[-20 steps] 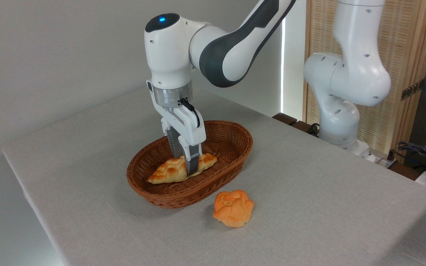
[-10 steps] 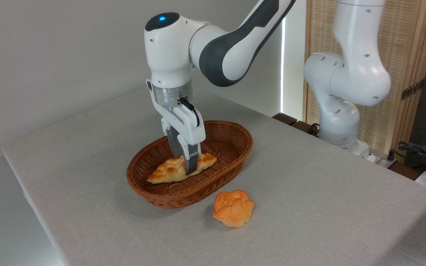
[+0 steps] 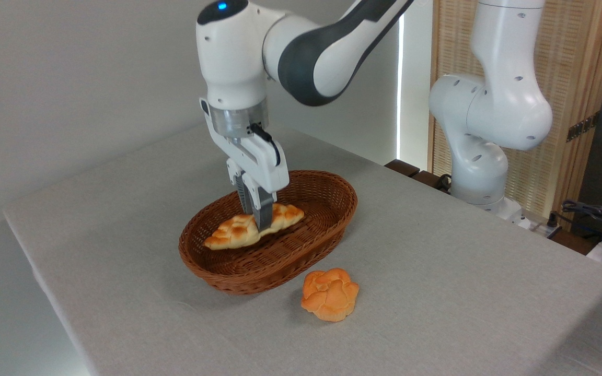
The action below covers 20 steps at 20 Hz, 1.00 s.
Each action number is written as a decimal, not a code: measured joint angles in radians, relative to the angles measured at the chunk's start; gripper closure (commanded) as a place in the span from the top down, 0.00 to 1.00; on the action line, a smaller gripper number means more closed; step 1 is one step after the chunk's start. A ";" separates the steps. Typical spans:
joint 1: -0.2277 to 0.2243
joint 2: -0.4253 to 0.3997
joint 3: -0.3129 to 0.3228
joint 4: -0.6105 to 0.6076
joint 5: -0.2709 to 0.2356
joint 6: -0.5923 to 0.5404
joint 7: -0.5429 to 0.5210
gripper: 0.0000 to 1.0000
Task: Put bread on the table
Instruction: 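Lift the bread roll out of the basket and carry it past the rim, then lower the bread roll onto the table beside the orange bun and release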
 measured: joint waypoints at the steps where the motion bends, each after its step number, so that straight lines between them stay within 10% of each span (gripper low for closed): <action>1: 0.000 -0.007 0.014 0.019 -0.010 -0.030 0.000 0.20; 6: 0.003 -0.042 0.089 0.127 -0.002 -0.205 0.058 0.20; 10: 0.039 -0.079 0.130 0.165 0.139 -0.356 0.159 0.21; 20: 0.085 0.103 0.320 0.150 0.246 -0.092 0.252 0.27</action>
